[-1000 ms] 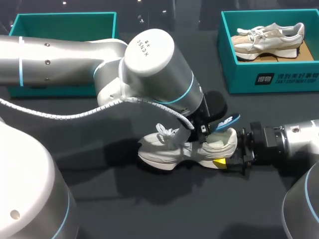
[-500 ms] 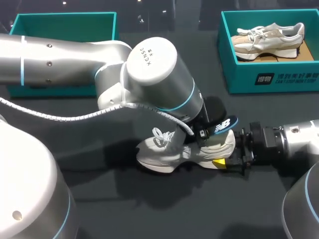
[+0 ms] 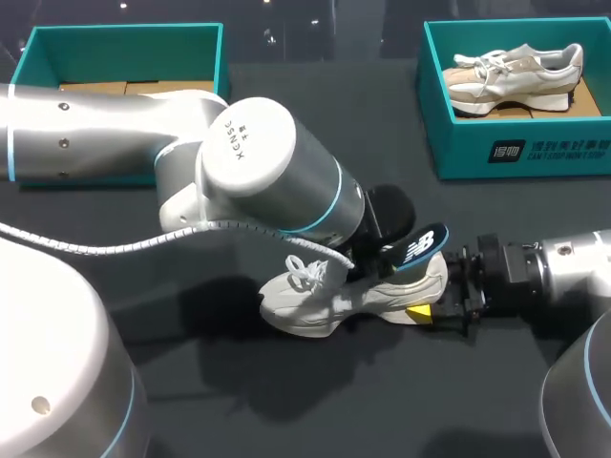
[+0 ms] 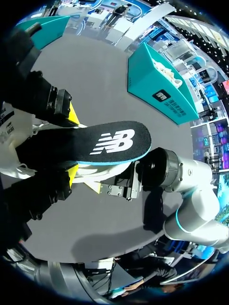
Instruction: Take the shoe out of the shoebox, open the shoe tongue, remove and reinsert the insole, then place the shoe into the shoebox
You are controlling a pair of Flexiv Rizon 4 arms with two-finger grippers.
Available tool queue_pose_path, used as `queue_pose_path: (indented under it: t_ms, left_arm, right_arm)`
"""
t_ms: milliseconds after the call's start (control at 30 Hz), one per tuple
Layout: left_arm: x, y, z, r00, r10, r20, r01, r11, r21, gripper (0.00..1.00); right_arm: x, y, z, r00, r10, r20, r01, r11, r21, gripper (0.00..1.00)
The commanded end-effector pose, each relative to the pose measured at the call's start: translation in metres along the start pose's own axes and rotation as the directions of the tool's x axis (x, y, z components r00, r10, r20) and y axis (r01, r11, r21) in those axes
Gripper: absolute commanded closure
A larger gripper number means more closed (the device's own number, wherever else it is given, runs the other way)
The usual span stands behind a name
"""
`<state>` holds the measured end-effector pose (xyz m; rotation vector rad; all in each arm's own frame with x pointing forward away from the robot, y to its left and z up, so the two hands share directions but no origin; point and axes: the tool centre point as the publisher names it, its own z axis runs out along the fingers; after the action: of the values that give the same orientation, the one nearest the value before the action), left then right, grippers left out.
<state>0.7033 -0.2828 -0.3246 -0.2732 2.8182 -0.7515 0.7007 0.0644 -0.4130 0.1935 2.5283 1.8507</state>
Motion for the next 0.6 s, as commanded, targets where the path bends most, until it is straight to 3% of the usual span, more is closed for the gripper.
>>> queue_pose_path:
  t_ms: [33,267,600]
  left_arm:
    - [0.004,-0.005,-0.003,1.000,0.003,0.008,-0.003,1.000,0.018,0.53]
    - [0.013,-0.022,0.007,0.999,0.013,0.048,-0.014,1.000,0.028,0.54]
    - [0.012,-0.025,0.021,0.997,-0.036,0.070,0.034,0.999,0.037,0.54]
  right_arm:
    - [0.002,0.000,0.001,1.000,0.002,-0.001,-0.002,1.000,0.006,1.00]
    - [0.002,0.000,0.001,1.000,0.002,-0.001,-0.002,1.000,0.006,1.00]
    - [0.002,0.000,0.001,1.000,0.002,-0.001,-0.002,1.000,0.006,1.00]
